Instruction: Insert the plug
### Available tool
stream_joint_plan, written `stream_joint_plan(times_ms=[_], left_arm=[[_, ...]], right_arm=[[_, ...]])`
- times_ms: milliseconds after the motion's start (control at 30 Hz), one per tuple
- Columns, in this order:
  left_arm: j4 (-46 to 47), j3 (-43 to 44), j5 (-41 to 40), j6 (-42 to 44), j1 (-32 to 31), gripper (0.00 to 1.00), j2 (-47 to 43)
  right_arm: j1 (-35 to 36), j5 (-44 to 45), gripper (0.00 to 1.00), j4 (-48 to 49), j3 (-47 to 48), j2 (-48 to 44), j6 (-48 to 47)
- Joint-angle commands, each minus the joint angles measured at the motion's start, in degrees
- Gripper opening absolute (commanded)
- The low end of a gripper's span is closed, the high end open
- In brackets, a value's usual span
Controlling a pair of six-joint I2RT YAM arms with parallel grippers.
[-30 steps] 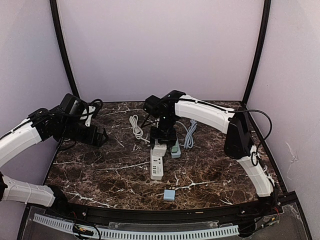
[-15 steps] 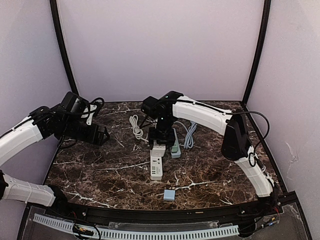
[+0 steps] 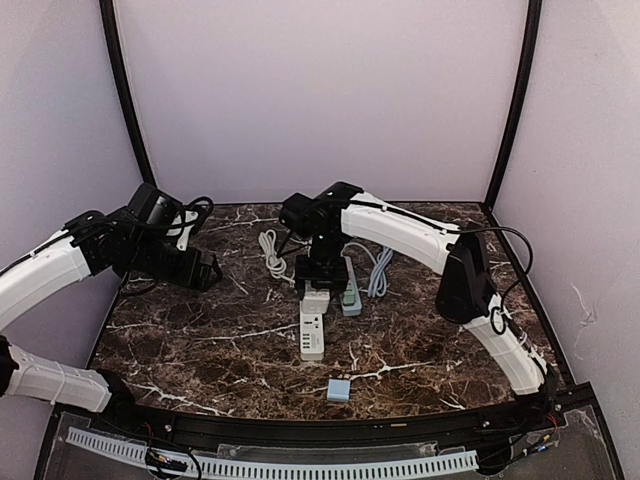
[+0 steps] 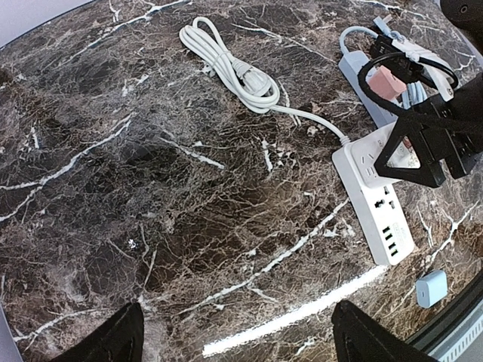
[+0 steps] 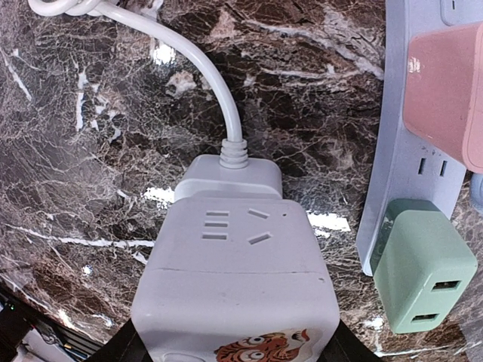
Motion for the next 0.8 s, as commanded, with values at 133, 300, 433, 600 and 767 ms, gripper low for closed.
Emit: stream_joint_plan(times_ms=[133, 300, 433, 600, 767], left_arm=[[-1.1, 1.1, 1.6, 0.0, 0.2, 0.86, 1.6], [-1.0, 1.5, 1.6, 0.3, 0.2, 0.85, 2.1], [-0.9, 1.8, 1.4, 0.1, 0.2, 0.85, 2.1], [-0.5, 1.4, 1.2, -0.3, 0.2, 0.85, 1.7], [-0.6, 1.5, 1.1, -0.4, 0.2, 0.85, 1.4]], right_arm=[[4.1, -2.5, 0.00, 0.7, -4.5, 14.4, -1.3], [4.0, 0.4, 0.00, 2.9, -4.3, 9.1, -0.8], [3.7, 1.6, 0.25, 5.2, -5.3, 3.1, -0.4], [3.9, 2.0, 0.42, 10.3, -8.5, -3.5, -1.3], [4.0, 2.4, 0.57, 11.6, -7.8, -6.7, -1.8]])
